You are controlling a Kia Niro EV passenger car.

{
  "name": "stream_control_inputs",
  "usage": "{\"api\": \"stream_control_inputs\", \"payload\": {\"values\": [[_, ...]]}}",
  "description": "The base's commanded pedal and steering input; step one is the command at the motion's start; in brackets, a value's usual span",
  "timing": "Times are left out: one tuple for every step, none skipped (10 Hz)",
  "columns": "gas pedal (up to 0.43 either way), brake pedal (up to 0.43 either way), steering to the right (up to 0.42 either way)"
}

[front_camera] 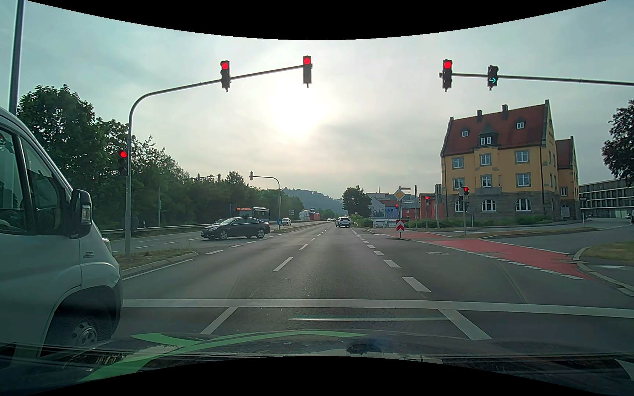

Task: Follow the waypoints while adhering to traffic rules and regulations

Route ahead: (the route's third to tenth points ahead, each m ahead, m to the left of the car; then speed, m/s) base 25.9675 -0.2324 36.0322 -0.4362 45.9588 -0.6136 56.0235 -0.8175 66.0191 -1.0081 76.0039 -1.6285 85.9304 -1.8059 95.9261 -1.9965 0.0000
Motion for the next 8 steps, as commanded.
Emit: {"api": "stream_control_inputs", "payload": {"values": [[0.000, 0.293, -0.012], [0.000, 0.293, -0.013], [0.000, 0.293, -0.013], [0.000, 0.293, -0.013], [0.000, 0.293, -0.013], [0.000, 0.293, -0.012], [0.000, 0.293, -0.013], [0.000, 0.293, -0.012]]}}
